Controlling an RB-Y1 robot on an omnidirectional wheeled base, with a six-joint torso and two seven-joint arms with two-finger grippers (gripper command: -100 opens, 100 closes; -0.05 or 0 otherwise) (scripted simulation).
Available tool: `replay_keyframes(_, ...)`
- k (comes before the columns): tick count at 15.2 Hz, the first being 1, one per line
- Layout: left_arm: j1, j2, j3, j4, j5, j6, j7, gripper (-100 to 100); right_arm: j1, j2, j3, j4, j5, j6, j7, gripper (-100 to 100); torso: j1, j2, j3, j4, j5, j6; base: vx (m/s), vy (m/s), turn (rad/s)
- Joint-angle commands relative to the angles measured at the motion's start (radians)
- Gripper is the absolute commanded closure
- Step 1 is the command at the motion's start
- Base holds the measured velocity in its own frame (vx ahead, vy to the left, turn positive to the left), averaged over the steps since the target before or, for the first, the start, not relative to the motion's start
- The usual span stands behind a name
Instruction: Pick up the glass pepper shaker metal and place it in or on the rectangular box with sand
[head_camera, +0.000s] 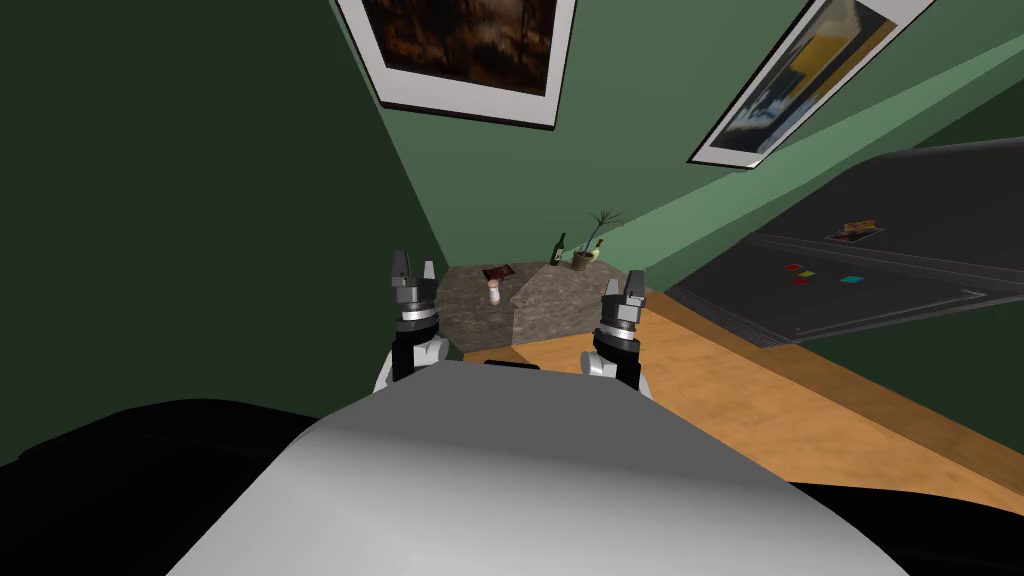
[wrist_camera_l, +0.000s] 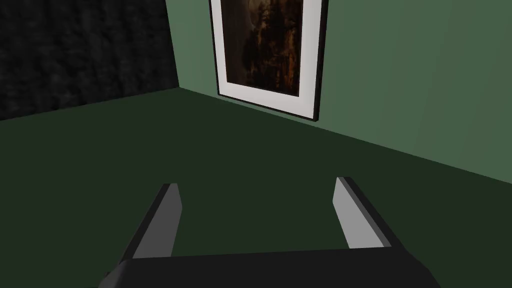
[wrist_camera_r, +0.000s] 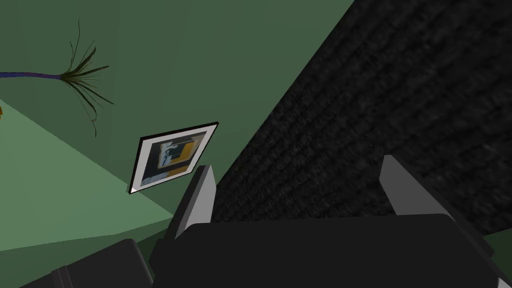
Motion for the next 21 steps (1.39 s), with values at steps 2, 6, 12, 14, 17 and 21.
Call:
replay_keyframes(2, 0.001, 0.059, -0.001, 0.015, -0.014, 0.003, -0.009, -100, 0.000, 0.000, 0.000, 0.000, 0.000, 0.000, 0.000, 0, 0.000, 0.000, 0.000, 0.000, 0.000, 0.000, 0.007, -0.008, -0.035)
replay_keyframes(6, 0.005, 0.138, -0.002, 0.053, -0.048, 0.012, -0.031, -100, 0.000, 0.000, 0.000, 0.000, 0.000, 0.000, 0.000, 0, -0.001, -0.001, -0.001, 0.000, 0.000, 0.000, 0.020, -0.021, -0.058)
replay_keyframes(12, 0.014, 0.264, -0.004, 0.140, -0.127, 0.032, -0.083, -100, 0.000, 0.000, 0.000, 0.000, 0.000, 0.000, 0.000, 0, -0.003, -0.003, -0.001, -0.001, -0.001, 0.000, 0.031, -0.038, -0.088)
replay_keyframes(14, 0.016, 0.286, -0.004, 0.157, -0.143, 0.036, -0.094, -100, 0.000, 0.000, 0.000, 0.000, 0.000, 0.000, 0.000, 0, -0.003, -0.003, -0.002, -0.001, -0.001, 0.000, 0.033, -0.042, -0.074)
replay_keyframes(17, 0.021, 0.349, -0.005, 0.211, -0.192, 0.048, -0.126, -100, 0.000, 0.000, 0.000, 0.000, 0.000, 0.000, 0.000, 0, -0.002, -0.003, -0.002, -0.001, 0.000, 0.000, 0.034, -0.033, -0.094)
replay_keyframes(21, 0.028, 0.411, -0.006, 0.268, -0.243, 0.061, -0.160, -100, 0.000, 0.000, 0.000, 0.000, 0.000, 0.000, 0.000, 0, -0.003, -0.003, -0.002, -0.001, -0.001, 0.000, 0.040, -0.040, -0.091)
